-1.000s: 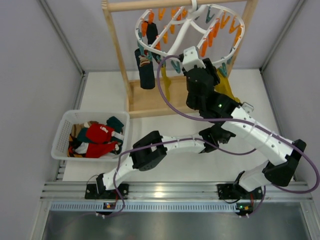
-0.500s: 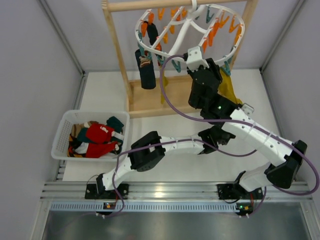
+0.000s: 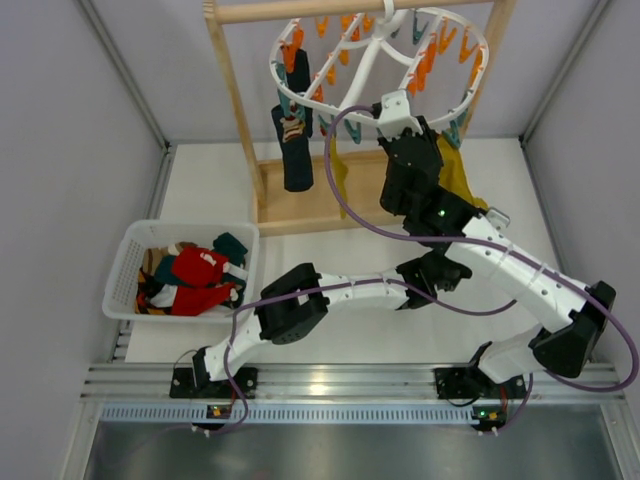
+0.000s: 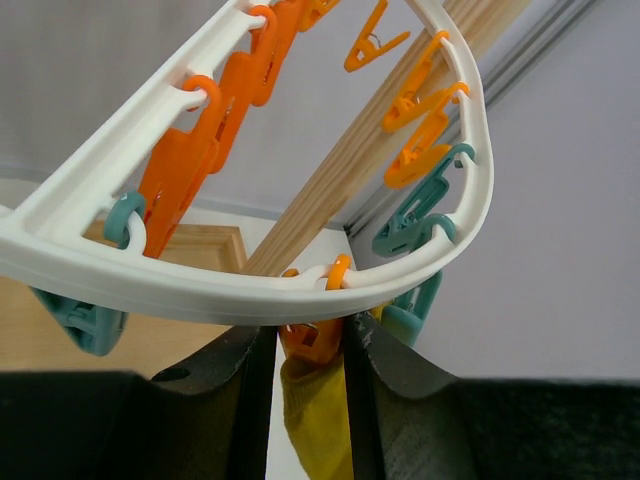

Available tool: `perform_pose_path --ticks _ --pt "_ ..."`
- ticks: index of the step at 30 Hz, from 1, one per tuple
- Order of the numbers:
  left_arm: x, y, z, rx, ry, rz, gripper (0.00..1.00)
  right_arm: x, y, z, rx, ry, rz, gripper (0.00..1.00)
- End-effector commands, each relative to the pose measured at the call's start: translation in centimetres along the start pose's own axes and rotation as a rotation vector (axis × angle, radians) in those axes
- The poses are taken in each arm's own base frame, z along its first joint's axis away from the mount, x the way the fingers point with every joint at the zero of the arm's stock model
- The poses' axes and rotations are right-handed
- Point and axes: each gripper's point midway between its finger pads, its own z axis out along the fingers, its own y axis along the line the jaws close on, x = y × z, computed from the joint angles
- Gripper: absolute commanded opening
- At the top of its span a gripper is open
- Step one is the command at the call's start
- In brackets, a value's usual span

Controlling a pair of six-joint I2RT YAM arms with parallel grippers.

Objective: Remove the socks clipped to the hanger

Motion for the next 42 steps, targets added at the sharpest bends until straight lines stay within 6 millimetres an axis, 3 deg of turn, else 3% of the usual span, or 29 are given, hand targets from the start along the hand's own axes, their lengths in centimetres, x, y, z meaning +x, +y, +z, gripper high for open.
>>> perform_pose_path --ticks 1,10,18,19,22,23,24,25,26,27,28,29,31,33,35,36,37,42 --pt "-4.4 1.1 -0.2 -0.024 -0.074 -0.071 0.00 -2.3 -1.8 -0.5 -0.048 -0.064 0.140 0.00" --pt "-1.5 1.6 -0.9 -0.021 -0.017 -0.091 0.00 -3.8 -2.5 -1.6 -0.136 -0.112 0.252 0.00" --pt "-1.7 2.4 -1.7 -0.034 -0.005 -0.088 0.00 -4.0 -1.9 -1.8 -0.186 -0.113 0.240 0.00" --pt "-2.9 3.2 -2.0 -0.048 -0.014 -0.104 0.00 -4.0 -1.8 -1.8 -0.195 -0.113 0.241 0.00" --pt "-0.2 4.9 -4.6 -0.074 0.065 -0.077 0.00 -3.7 -1.2 -2.0 -0.252 -0.113 0.234 0.00" --pt "-2.4 6.1 -5.3 -0.083 0.044 -0.105 0.00 -3.7 -1.2 -2.1 -0.263 -0.113 0.243 0.02" --pt "-2.8 6.8 -6.1 -0.086 0.048 -0.115 0.00 -3.5 -1.6 -2.2 -0.265 -0.115 0.249 0.04" --pt "-0.8 7.3 -7.8 -0.079 0.093 -0.109 0.00 -3.2 -1.5 -2.4 -0.280 -0.109 0.245 0.04" --pt "-3.1 8.4 -8.7 -0.081 0.065 -0.149 0.00 -3.1 -1.6 -2.3 -0.285 -0.105 0.263 0.03" --pt "-2.8 9.1 -9.6 -0.086 0.081 -0.151 0.00 -2.7 -2.0 -2.5 -0.290 -0.104 0.273 0.03" --pt "-0.8 9.6 -11.1 -0.089 0.127 -0.149 0.00 -2.5 -2.2 -2.5 -0.297 -0.105 0.279 0.02" --pt "-2.2 10.8 -12.0 -0.102 0.115 -0.169 0.00 -2.4 -2.8 -2.6 -0.306 -0.115 0.303 0.02" --pt "-0.1 12.3 -14.1 -0.142 0.181 -0.153 0.00 -1.7 -3.0 -2.5 -0.315 -0.114 0.307 0.03" --pt "-0.5 14.3 -15.8 -0.183 0.203 -0.149 0.00 -1.1 -3.7 -2.5 -0.317 -0.117 0.326 0.03" --pt "0.7 16.2 -17.8 -0.245 0.248 -0.143 0.00 -0.8 -4.3 -2.3 -0.330 -0.126 0.333 0.03" --pt "-1.0 17.4 -18.6 -0.264 0.230 -0.174 0.00 -0.5 -4.6 -2.6 -0.338 -0.134 0.339 0.04" --pt "0.1 18.2 -19.9 -0.280 0.278 -0.158 0.00 -0.4 -4.7 -2.6 -0.349 -0.140 0.339 0.03" --pt "-2.2 23.8 -24.5 -0.453 0.319 -0.171 0.00 0.5 -6.1 -2.2 -0.400 -0.163 0.356 0.01"
